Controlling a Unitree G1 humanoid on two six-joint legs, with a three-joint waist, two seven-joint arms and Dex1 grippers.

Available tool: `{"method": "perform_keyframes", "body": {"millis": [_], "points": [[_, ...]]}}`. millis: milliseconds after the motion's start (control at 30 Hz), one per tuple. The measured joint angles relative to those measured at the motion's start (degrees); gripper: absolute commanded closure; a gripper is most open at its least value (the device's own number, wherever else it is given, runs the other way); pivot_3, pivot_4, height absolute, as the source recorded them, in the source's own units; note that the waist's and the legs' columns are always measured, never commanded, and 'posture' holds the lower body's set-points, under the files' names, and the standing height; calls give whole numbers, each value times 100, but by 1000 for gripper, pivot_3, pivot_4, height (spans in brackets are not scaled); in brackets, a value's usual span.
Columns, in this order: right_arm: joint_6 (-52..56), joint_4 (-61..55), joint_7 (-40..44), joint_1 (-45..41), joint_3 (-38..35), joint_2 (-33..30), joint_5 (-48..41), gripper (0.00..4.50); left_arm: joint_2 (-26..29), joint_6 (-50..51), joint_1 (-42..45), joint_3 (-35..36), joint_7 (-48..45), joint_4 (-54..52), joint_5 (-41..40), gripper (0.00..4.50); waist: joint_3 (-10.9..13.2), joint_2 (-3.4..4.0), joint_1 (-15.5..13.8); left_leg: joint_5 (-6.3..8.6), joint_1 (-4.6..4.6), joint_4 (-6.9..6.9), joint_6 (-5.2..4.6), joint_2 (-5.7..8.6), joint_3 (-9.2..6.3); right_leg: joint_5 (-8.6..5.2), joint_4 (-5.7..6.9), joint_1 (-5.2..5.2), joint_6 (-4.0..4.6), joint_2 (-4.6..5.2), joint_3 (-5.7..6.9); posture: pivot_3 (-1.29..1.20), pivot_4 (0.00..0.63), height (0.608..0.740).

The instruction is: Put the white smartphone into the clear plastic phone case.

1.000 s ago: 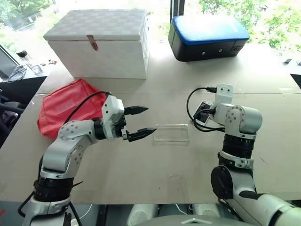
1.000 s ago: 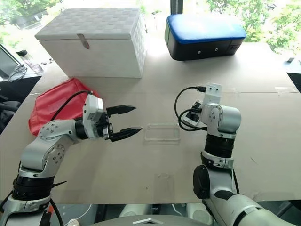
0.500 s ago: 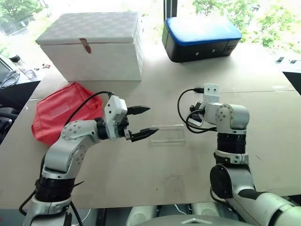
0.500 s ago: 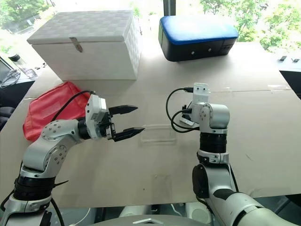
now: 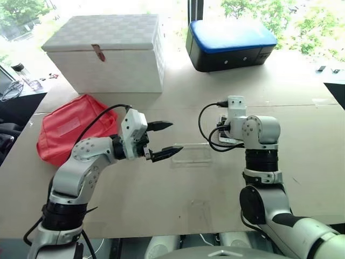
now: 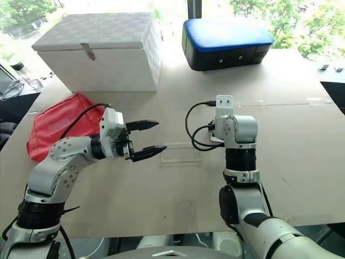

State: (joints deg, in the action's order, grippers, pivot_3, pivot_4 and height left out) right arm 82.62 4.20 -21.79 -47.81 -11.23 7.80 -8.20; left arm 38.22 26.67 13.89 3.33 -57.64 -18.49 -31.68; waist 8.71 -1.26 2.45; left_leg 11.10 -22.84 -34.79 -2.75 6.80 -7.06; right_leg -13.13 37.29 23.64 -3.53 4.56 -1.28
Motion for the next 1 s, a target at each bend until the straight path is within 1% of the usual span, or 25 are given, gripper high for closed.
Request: {"method": "perform_keyframes", "body": {"millis": [133, 167, 233, 267, 333, 400, 533, 567, 633, 733, 800, 833, 900, 1000], "points": [[227, -371, 365, 139, 128, -70, -33, 1693, -1, 2, 2, -15, 30, -3, 1, 0, 1, 1, 9, 0, -2, 7, 0, -4, 0, 0, -11, 2, 0, -4, -1, 0, 150, 740], [253, -579, 599, 296, 302, -252, -90, 1693, -2, 5, -1, -23, 42, -9, 2, 0, 2, 2, 8, 1, -2, 9, 1, -5, -1, 0, -12, 2, 0, -5, 0, 0, 150, 740], [184, -863, 1206, 566, 709, -811, -334, 1693, -4, 9, -9, -48, 59, -25, 2, 0, 3, 4, -2, 1, -5, 12, 0, -5, -2, 1, -26, 0, -1, -4, 2, 0, 150, 740], [-29, -1033, 1744, 767, 1079, -1321, -502, 1693, -13, 10, -6, -61, 78, -36, 3, 0, 6, 8, -6, 1, -8, 11, -1, -4, 0, 1, -35, -3, -2, -3, 2, 0, 150, 740], [-482, -1192, 2616, 1013, 1462, -2003, -759, 1693, -18, -23, -25, -55, 138, -44, 33, 0, 13, 13, -15, 1, -12, 8, -2, -3, 1, 2, -42, -6, -4, -1, 5, 0, 150, 740], [-1018, -1228, 3462, 1094, 1811, -2585, -925, 1693, -77, -206, -36, -55, 224, -43, 144, 0, 24, 17, -18, 1, -18, 4, -2, -3, 1, 2, -46, -5, -6, 1, 7, 0, 150, 740], [-2315, -1295, 4807, 1003, 2400, -3479, -879, 1693, -346, -521, -124, -39, 440, -36, 249, 0, 34, 21, -5, 1, -26, 7, -1, -8, 0, 2, -46, 1, -6, 0, 9, 0, 150, 740], [-2745, -1298, 5209, 893, 2573, -3618, -845, 1694, -384, -653, -190, -39, 465, -31, 302, 0, 35, 20, 3, 1, -29, 9, -1, -12, 0, 1, -46, 4, -5, -2, 10, 0, 150, 740], [-3300, -1298, 5699, 773, 2895, -3790, -708, 1694, -383, -771, -250, -35, 473, -21, 350, 0, 36, 21, -4, 3, -32, 11, 2, -14, -3, 1, -47, 5, -4, -2, 12, 0, 150, 740], [-4466, -1300, 6735, 515, 3734, -4093, -275, 1694, -282, -872, -454, 73, 395, 8, 348, 0, 38, 21, -15, 4, -53, 5, 4, -13, -7, 2, -56, 15, -5, -1, 22, 0, 150, 740], [-4815, -1282, 7103, 456, 3985, -4126, -130, 1695, -192, -876, -535, 146, 358, 24, 338, 0, 38, 21, -30, 2, -85, -17, 7, -13, -17, 3, -57, 37, -5, 0, 28, 0, 150, 740], [-5012, -1256, 7322, 423, 4149, -4139, -20, 1695, -144, -875, -585, 200, 337, 35, 337, 0, 39, 20, -41, -11, -99, -26, 29, -11, -19, 4, -56, 45, -5, 0, 30, 0, 150, 740], [-5403, -1209, 7691, 380, 4388, -4177, 187, 1695, -79, -873, -713, 325, 296, 30, 295, 0, 40, 19, -68, -10, -99, -28, 29, -5, -19, 4, -56, 44, -5, 6, 29, 0, 150, 740], [-5742, -1138, 8004, 380, 4469, -4245, 409, 1695, -8, -870, -899, 412, 295, 4, 290, 0, 43, 20, -133, -3, -99, -29, 20, -4, -20, 3, -56, 45, -5, 7, 28, 0, 150, 740]]}}
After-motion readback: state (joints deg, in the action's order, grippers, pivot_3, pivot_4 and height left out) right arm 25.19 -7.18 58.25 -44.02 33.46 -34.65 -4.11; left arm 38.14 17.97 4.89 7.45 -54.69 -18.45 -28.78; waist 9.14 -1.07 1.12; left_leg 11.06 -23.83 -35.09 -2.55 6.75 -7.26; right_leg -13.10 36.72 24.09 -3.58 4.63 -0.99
